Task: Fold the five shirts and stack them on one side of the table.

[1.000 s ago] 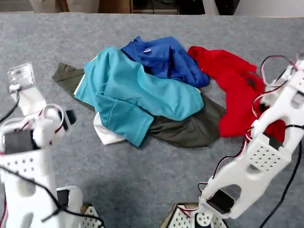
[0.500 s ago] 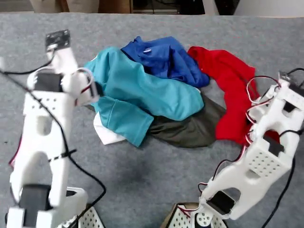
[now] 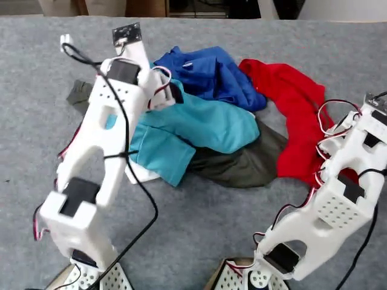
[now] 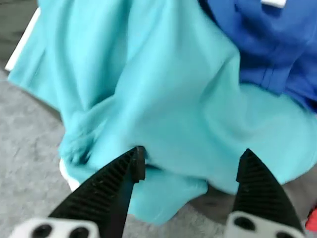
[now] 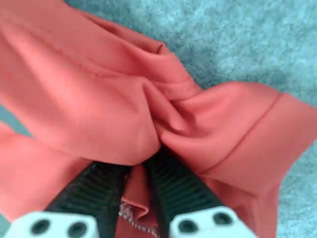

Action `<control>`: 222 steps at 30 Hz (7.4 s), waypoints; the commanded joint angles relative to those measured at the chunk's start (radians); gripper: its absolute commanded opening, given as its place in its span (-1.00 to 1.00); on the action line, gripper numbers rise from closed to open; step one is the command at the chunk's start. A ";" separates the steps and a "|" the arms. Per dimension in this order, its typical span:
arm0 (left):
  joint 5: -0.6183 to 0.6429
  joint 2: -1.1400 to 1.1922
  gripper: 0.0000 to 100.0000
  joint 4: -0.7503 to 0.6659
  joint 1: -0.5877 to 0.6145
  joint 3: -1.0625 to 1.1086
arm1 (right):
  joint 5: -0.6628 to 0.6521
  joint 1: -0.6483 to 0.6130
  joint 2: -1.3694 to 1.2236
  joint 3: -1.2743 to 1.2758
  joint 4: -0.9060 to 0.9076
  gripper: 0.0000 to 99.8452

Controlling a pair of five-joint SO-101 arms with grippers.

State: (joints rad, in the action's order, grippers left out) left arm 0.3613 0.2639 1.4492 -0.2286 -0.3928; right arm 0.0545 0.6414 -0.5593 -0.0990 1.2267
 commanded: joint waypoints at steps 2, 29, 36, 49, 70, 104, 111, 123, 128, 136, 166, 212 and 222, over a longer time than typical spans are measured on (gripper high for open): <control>0.043 0.125 -0.39 -0.002 -0.005 -0.227 | 0.011 0.031 0.005 0.007 -0.028 -0.99; 0.066 1.000 -0.90 0.005 -0.040 -1.016 | 0.011 0.030 0.005 0.007 -0.025 -0.99; -0.015 0.990 -0.96 0.109 0.038 -1.039 | 0.011 0.025 0.005 0.007 -0.026 -0.99; -0.345 0.990 -0.96 0.301 0.486 -1.280 | 0.011 0.018 0.005 0.007 -0.026 -0.99; -0.351 0.802 -0.76 0.272 1.002 -1.281 | 0.011 0.010 0.005 0.008 -0.028 -0.99; -0.098 0.966 -0.78 -0.203 0.201 -0.976 | 0.011 0.010 0.005 0.008 -0.026 -0.99; -0.100 0.957 -0.96 -0.195 0.262 -0.976 | 0.011 0.010 0.005 0.008 -0.026 -0.99; -0.170 0.835 -0.96 0.077 0.456 -1.281 | 0.011 0.010 0.005 0.008 -0.028 -0.99; -0.190 0.702 -0.96 0.098 0.592 -1.278 | 0.011 0.010 0.005 0.008 -0.028 -0.99; -0.186 0.506 -0.96 0.089 0.852 -1.280 | 0.011 0.010 0.005 0.008 -0.028 -0.99; -0.192 0.226 -0.45 0.311 0.770 -0.595 | 0.011 -0.004 0.004 0.008 -0.028 -0.99; -0.098 0.625 -0.51 0.313 0.787 -1.046 | 0.011 -0.007 0.004 0.008 -0.028 -0.99; -0.097 0.634 -0.47 0.311 0.583 -0.988 | -0.066 -0.209 0.061 -0.070 0.097 -0.99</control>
State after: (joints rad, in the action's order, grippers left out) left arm 0.2524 0.9129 1.7484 0.3989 -1.3779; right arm 0.0023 0.5432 -0.5501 -0.1220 1.2743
